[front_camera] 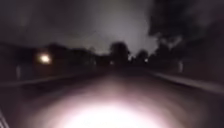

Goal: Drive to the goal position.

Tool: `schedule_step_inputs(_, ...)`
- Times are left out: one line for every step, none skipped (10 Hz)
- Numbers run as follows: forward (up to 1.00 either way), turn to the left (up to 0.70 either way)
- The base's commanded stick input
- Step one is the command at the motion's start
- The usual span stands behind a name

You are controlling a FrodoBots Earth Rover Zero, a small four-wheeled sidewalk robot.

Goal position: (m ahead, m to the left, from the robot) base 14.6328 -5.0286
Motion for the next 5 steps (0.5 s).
schedule_step_inputs(0.70, 0.00)
schedule_step_inputs(0.70, 0.00)
schedule_step_inputs(0.70, 0.00)
schedule_step_inputs(0.70, 0.00)
schedule_step_inputs(0.70, 0.00)
